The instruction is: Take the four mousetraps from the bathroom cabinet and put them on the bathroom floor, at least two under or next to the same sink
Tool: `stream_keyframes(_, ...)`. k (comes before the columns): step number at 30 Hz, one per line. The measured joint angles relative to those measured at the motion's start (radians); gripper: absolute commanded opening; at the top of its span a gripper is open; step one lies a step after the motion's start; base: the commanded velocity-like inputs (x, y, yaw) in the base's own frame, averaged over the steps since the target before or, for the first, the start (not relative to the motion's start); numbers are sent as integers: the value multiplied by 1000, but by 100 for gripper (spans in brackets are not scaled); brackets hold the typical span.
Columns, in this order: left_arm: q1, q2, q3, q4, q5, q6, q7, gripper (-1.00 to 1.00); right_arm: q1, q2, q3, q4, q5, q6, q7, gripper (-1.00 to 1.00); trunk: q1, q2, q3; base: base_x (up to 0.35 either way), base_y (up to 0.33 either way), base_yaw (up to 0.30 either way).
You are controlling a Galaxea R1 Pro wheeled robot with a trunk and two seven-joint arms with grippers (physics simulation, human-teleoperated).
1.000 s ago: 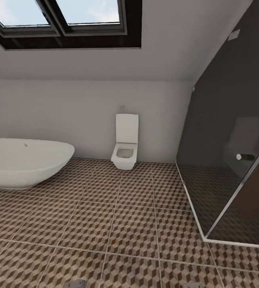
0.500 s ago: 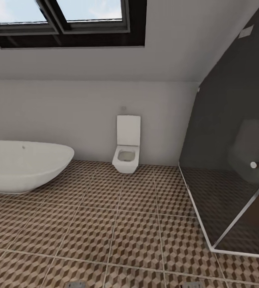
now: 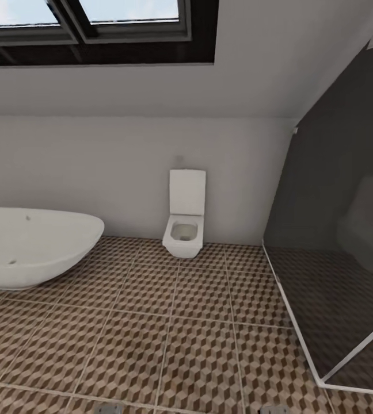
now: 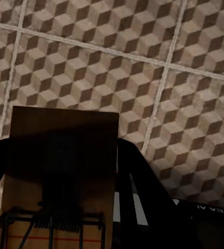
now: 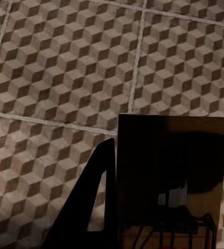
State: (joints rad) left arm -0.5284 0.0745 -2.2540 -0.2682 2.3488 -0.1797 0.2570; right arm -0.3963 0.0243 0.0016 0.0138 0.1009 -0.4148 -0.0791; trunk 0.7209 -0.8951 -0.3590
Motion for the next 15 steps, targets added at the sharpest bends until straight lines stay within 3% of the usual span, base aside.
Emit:
stream_keyframes(10,0,0,0,0,0,0,0,-100,0,0,0,0,0,0,0,-100,0,0,0,313,179,-2)
stream_keyframes(15,1,1,-1,1,0,0,0,-100,0,0,0,1,1,-1,1,-100,0,0,0,307,188,-161)
